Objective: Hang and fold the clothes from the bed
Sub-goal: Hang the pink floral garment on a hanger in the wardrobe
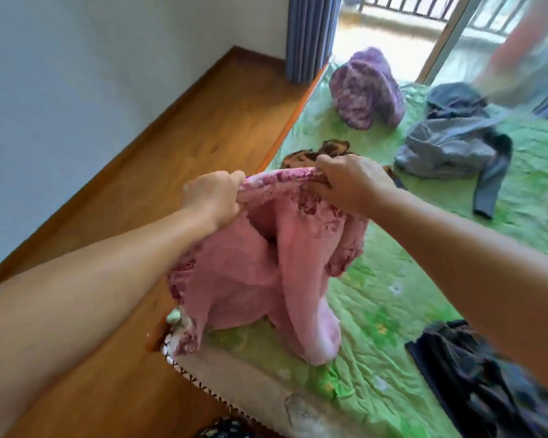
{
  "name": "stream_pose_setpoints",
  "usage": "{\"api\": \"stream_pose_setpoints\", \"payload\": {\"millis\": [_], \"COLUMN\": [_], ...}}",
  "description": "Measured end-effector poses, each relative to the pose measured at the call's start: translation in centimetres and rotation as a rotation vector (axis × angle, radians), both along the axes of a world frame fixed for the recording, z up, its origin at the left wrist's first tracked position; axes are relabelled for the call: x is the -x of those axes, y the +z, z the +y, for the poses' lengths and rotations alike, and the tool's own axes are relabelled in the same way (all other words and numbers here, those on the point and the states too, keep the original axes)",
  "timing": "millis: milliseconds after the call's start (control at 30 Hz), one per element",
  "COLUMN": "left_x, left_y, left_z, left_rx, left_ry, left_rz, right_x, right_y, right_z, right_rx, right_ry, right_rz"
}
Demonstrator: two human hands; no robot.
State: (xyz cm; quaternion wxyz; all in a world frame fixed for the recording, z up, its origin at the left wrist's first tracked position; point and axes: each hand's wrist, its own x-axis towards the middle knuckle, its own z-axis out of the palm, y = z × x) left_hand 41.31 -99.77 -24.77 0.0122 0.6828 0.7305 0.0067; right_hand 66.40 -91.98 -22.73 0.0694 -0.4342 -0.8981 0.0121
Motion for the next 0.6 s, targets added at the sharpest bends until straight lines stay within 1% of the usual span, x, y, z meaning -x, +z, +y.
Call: {"api": "stream_pose_setpoints", "payload": {"millis": [133, 200, 267, 333, 400, 467, 500, 567, 600], "left_x": [-0.9, -1.2, -1.1, -0.5, 0.2, 0.7, 0.9, 1.4, 1.8], "left_y": [8.2, 12.2, 16.6, 21.1, 25.1, 28.0, 29.0, 30.3, 30.6], "left_z": [0.1, 0.3, 0.3, 0.3, 0.3, 0.4, 0.4, 0.5, 0.4], "left_rx": [-0.238, -0.335, -0.444, -0.570, -0.676, -0.750, -0.771, -0.801, -0.812], "left_ry": [-0.008, -0.034, -0.100, -0.152, -0.172, -0.180, -0.186, -0.186, -0.189], "left_rz": [-0.100, -0.112, -0.084, -0.101, -0.129, -0.150, -0.150, -0.148, -0.143], "right_x": [0.3, 0.3, -0.4, -2.0, -3.8, -4.7, -4.6, -4.2, -4.0], "right_y": [8.5, 12.1, 15.0, 17.2, 18.1, 18.2, 18.2, 17.9, 17.3], "right_z": [-1.5, -2.1, -2.5, -2.8, -2.7, -2.3, -2.2, -2.4, -2.4], "right_rx": [-0.134, -0.220, -0.419, -0.646, -0.730, -0.707, -0.655, -0.475, -0.371], "right_ry": [0.049, 0.085, 0.107, 0.067, -0.042, -0.200, -0.298, -0.471, -0.520], "right_rz": [-0.008, -0.036, -0.104, -0.172, -0.148, -0.090, -0.084, -0.013, 0.055]}}
